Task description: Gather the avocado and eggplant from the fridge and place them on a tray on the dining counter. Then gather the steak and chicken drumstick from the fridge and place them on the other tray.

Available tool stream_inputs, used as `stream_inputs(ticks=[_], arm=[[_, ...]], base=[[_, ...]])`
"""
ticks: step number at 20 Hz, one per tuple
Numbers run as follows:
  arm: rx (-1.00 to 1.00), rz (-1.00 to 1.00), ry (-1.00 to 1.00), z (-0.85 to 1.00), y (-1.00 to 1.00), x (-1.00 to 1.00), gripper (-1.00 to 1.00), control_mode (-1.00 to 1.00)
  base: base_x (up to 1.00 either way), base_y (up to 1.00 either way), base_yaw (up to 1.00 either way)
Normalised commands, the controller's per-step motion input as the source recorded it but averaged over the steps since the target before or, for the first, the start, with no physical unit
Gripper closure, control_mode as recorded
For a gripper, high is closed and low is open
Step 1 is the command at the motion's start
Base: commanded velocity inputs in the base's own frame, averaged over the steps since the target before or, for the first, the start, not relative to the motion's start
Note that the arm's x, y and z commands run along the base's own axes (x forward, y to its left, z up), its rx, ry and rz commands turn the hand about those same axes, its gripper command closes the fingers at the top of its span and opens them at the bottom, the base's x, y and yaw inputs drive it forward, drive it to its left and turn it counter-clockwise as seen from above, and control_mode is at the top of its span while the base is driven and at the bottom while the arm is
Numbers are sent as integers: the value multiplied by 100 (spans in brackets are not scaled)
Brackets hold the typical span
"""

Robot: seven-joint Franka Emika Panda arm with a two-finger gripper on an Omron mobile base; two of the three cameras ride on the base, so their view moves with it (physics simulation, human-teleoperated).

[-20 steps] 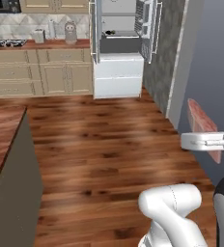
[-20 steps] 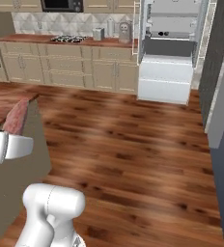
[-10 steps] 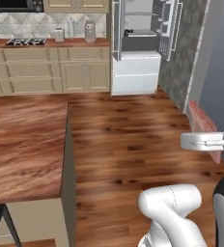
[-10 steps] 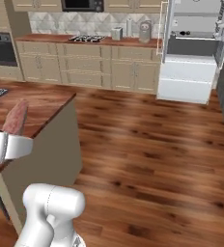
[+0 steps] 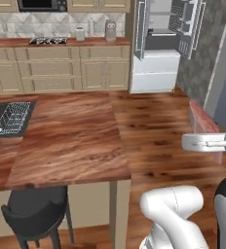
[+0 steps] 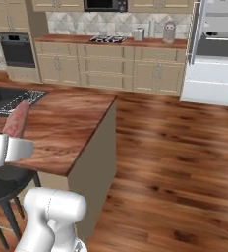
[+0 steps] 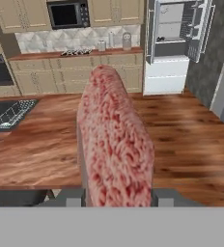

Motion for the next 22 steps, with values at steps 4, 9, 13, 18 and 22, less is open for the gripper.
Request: stream_inputs(ticks=[4,9,13,18,22], arm=[[0,0,0,0,0,0,100,100],[0,0,0,0,0,0,100,100],[0,0,0,0,0,0,100,100],[0,0,0,0,0,0,100,100],[0,0,0,0,0,0,100,100]], base=[[-40,100,0],[-38,100,0],[-24,100,0],[-8,100,0],[4,99,0]])
